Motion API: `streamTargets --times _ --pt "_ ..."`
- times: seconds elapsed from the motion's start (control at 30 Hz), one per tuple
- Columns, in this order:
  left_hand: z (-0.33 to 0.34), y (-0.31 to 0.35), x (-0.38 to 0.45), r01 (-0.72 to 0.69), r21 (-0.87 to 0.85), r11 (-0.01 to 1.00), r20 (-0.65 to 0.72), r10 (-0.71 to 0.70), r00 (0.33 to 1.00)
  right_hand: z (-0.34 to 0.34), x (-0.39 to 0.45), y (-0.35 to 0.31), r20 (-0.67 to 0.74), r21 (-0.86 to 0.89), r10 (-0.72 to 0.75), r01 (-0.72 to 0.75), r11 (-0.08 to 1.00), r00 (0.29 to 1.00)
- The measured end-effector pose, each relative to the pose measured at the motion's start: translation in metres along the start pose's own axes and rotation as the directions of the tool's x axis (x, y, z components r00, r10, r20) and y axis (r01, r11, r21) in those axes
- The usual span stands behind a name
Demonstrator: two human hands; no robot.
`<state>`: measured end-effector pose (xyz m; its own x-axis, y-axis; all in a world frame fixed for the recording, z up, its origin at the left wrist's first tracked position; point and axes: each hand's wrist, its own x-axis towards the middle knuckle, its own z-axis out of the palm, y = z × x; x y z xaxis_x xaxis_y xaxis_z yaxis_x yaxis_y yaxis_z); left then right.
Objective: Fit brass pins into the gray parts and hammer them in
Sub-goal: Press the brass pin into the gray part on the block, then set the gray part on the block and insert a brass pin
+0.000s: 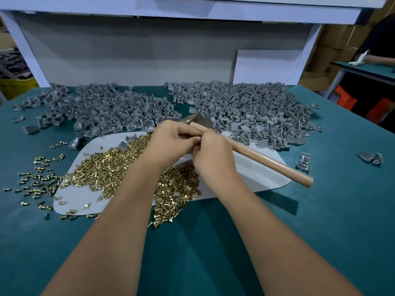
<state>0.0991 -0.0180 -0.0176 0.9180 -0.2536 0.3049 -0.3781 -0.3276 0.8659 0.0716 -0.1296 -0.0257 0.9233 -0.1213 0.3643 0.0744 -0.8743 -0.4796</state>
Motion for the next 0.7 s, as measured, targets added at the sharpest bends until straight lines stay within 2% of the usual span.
streamTargets --times 0.3,0.5,0.53,0.6,0.7 --pt "0.001 -0.001 0.003 -0.06 0.212 0.975 0.04 0.053 0.998 0.004 0.001 0.0 0.052 -0.096 -0.005 0.01 0.995 0.999" --pt "0.002 -0.005 0.004 -0.101 0.434 0.895 0.065 0.08 0.995 -0.001 0.002 0.001 0.045 -0.127 0.004 0.002 0.992 0.999" --pt "0.002 -0.006 0.004 -0.086 0.422 0.902 0.057 0.069 0.996 -0.003 0.003 0.003 0.024 -0.104 -0.007 0.01 0.995 1.0" --pt "0.004 -0.005 0.005 -0.017 0.242 0.97 0.009 0.015 1.0 -0.007 0.004 0.008 -0.016 -0.002 -0.012 0.012 1.0 1.0" --pt "0.0 -0.007 0.005 0.045 -0.062 0.997 -0.04 -0.047 0.998 -0.01 0.006 0.012 -0.02 0.305 0.075 -0.066 0.95 0.997"
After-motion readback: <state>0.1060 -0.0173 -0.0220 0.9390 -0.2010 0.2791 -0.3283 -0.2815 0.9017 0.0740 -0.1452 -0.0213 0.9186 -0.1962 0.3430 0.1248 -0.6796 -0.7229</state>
